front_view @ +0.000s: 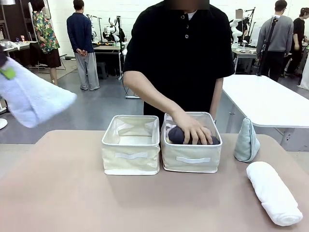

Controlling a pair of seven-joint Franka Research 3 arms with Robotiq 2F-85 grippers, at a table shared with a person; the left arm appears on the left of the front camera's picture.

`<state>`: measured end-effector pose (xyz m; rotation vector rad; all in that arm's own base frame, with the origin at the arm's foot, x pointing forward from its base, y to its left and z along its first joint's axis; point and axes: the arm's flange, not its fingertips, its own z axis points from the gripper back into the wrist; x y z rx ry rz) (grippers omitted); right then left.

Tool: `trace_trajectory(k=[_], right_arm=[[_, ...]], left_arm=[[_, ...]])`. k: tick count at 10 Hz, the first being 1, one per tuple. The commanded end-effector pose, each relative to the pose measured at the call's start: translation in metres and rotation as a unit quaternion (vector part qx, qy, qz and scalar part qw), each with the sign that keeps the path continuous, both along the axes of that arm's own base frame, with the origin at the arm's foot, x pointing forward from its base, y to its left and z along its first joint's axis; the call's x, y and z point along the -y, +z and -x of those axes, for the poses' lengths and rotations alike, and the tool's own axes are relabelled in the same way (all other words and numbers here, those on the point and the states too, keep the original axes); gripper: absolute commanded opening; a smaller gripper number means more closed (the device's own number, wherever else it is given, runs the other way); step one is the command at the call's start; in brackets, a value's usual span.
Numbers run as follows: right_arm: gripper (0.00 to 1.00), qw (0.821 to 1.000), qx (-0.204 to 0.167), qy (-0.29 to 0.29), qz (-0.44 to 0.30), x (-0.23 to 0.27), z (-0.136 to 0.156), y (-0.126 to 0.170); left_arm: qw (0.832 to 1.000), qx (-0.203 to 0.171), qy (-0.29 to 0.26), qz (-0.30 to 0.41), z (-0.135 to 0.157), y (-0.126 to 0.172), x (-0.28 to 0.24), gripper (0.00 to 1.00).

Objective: Sort the towels based on their folding style.
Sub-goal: Pick up one triangle-folded towel and place it in the left Fabric basket.

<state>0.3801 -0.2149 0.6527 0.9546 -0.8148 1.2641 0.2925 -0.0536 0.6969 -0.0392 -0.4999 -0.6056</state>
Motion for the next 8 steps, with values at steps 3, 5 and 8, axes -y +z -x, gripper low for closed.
trace_trajectory(k=[3,5,8], right_arm=[[1.00,1.000,-0.007,-0.003,0.010,-0.002,0.004,-0.003],[1.00,1.000,-0.007,-0.003,0.010,-0.002,0.004,-0.003],[1.00,1.000,-0.007,-0.003,0.010,-0.002,0.004,-0.003]], left_arm=[[0.979,0.000,-0.196,-0.047,-0.035,-0.027,0.046,0.16],[0.987,-0.012,-0.156,-0.047,-0.025,-0.034,0.059,0.16],[0.987,-0.012,-0.156,-0.047,-0.025,-0.034,0.059,0.16]])
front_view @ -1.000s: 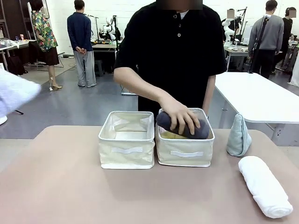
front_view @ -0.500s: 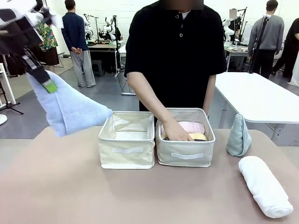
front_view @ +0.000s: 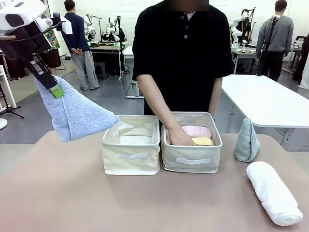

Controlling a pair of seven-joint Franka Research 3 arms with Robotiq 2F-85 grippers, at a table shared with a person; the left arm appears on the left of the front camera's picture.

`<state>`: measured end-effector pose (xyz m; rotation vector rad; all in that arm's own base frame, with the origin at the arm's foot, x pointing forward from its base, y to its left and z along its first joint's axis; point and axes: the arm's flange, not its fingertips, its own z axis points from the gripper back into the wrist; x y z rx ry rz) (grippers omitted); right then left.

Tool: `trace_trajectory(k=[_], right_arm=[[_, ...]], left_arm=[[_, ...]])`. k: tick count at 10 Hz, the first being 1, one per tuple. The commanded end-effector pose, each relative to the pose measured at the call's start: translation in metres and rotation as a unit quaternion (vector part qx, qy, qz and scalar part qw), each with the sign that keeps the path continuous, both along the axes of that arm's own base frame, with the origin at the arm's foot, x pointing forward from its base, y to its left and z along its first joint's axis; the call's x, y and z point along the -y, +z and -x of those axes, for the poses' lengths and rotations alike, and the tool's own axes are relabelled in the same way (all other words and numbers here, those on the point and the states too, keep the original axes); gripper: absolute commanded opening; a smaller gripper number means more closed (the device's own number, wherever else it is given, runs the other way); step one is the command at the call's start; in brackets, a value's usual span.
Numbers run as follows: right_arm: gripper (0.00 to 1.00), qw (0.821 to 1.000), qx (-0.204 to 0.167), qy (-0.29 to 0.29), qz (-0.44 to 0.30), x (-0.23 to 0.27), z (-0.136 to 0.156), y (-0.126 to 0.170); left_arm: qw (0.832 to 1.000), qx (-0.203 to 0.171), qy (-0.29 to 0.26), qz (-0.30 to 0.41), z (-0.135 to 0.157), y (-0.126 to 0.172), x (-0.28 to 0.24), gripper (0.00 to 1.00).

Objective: Sort the towels based on their folding style.
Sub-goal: Pick up one triangle-folded towel and place it in the left Fabric basket.

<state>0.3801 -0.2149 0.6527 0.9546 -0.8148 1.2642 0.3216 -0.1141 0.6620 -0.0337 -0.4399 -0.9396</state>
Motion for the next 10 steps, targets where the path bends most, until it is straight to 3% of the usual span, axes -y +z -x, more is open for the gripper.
trace_trajectory(k=[1,2,3,4,6,8,10], right_arm=[[1.00,1.000,-0.007,-0.003,0.010,-0.002,0.004,-0.003],[1.00,1.000,-0.007,-0.003,0.010,-0.002,0.004,-0.003],[1.00,1.000,-0.007,-0.003,0.010,-0.002,0.004,-0.003],[1.00,1.000,-0.007,-0.003,0.010,-0.002,0.004,-0.003],[1.00,1.000,-0.007,-0.003,0.010,-0.002,0.004,-0.003],[1.00,1.000,-0.007,-0.003,0.010,-0.002,0.004,-0.003],[1.00,1.000,-0.007,-0.003,0.010,-0.002,0.004,-0.003]], left_arm=[[1.000,0.002,0.002,0.002,0.004,0.001,-0.002,0.16],[1.000,0.000,0.000,0.000,0.000,0.000,0.000,0.16],[0.999,0.004,-0.042,-0.003,-0.020,0.008,0.005,0.16],[0.994,-0.019,-0.100,-0.034,-0.037,0.015,0.020,0.16],[0.973,-0.024,-0.210,-0.097,-0.059,0.015,0.052,0.16],[0.959,-0.008,-0.235,-0.160,-0.080,-0.001,0.080,0.16],[0.948,0.023,-0.267,-0.174,-0.095,-0.015,0.102,0.16]])
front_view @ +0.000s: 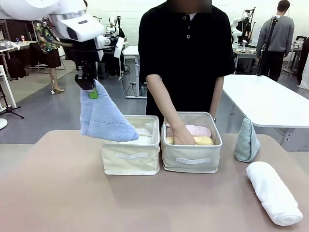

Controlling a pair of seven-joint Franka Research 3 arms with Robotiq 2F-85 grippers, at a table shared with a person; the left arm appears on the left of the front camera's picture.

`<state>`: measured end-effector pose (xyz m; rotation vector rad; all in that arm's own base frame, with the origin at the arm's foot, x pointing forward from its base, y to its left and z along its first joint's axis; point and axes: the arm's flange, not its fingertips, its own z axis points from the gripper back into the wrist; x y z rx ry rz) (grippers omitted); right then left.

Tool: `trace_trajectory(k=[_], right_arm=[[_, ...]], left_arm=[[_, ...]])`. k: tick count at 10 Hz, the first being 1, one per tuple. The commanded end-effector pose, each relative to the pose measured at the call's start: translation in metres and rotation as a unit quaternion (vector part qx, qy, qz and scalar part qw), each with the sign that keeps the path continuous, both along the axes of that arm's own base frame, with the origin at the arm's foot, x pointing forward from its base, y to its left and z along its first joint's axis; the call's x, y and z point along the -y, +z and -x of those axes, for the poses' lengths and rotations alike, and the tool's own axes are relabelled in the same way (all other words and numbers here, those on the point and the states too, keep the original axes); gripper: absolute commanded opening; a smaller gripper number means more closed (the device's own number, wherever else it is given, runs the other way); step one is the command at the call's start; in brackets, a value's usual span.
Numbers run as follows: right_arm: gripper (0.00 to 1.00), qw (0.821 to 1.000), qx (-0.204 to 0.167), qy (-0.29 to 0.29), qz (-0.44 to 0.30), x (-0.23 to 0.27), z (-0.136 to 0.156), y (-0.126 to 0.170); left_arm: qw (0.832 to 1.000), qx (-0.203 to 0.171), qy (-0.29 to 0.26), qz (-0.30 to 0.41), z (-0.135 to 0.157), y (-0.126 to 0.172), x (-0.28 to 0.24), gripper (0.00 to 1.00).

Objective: Sort the towels based on their folding style.
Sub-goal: Pick up one triangle-folded towel and place it in the left Fabric basket.

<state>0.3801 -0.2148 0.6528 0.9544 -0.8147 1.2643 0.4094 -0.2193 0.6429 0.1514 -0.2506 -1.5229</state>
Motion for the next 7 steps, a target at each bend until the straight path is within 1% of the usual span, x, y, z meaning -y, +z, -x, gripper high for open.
trace_trajectory(k=[1,4,5,7], right_arm=[[1.00,1.000,-0.007,-0.003,0.010,-0.002,0.004,-0.003],[1.00,1.000,-0.007,-0.003,0.010,-0.002,0.004,-0.003],[1.00,1.000,-0.007,-0.003,0.010,-0.002,0.004,-0.003],[1.00,1.000,-0.007,-0.003,0.010,-0.002,0.004,-0.003]], left_arm=[[0.999,0.042,-0.021,0.009,-0.011,0.002,0.005,0.16],[0.997,0.054,-0.054,0.009,-0.028,-0.021,0.024,0.16],[0.996,0.064,-0.064,0.000,-0.036,-0.032,0.027,0.16],[0.995,0.062,-0.079,0.001,-0.054,-0.052,0.026,0.16]])
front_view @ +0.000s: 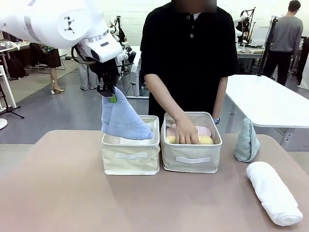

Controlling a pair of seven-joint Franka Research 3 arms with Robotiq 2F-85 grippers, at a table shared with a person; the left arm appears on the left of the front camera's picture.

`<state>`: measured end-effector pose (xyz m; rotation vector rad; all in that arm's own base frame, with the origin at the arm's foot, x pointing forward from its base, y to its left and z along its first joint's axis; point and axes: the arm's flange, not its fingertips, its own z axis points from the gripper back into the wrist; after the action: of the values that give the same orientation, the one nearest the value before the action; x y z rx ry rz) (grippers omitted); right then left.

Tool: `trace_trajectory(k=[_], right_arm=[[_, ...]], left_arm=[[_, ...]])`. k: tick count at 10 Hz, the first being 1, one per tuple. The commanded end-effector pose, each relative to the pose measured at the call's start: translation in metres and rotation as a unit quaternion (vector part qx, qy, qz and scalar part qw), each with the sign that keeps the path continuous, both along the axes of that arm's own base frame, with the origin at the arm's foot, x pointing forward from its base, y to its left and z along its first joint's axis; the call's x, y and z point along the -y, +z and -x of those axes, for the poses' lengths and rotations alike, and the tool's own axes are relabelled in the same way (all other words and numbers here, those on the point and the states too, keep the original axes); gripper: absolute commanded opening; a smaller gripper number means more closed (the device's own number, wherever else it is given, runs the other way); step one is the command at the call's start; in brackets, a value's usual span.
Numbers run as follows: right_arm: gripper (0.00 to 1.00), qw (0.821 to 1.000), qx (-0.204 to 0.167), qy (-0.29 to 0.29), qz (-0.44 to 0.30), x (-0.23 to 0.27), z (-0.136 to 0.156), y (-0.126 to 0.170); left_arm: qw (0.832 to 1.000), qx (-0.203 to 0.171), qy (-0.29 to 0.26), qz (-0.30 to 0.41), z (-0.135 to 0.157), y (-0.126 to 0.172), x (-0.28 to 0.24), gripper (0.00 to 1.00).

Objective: Sort the towels based on their folding style.
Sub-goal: Pick up one triangle-folded towel and place it in the left Fabric basket.

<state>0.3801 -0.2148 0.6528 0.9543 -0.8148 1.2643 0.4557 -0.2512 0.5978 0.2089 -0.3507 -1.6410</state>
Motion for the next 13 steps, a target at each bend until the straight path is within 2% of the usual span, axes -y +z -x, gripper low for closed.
trace_trajectory(k=[1,6,9,13], right_arm=[[1.00,1.000,-0.007,-0.003,0.010,-0.002,0.004,-0.003],[1.00,1.000,-0.007,-0.003,0.010,-0.002,0.004,-0.003],[1.00,1.000,-0.007,-0.003,0.010,-0.002,0.004,-0.003],[1.00,1.000,-0.007,-0.003,0.010,-0.002,0.004,-0.003]], left_arm=[[1.000,0.003,-0.020,0.000,-0.015,-0.017,-0.008,0.16],[0.999,-0.036,-0.018,0.014,-0.028,-0.062,-0.015,0.16],[0.999,-0.034,-0.025,0.021,-0.018,-0.065,-0.002,0.16],[0.998,-0.025,0.000,0.050,-0.009,-0.064,0.010,0.16]])
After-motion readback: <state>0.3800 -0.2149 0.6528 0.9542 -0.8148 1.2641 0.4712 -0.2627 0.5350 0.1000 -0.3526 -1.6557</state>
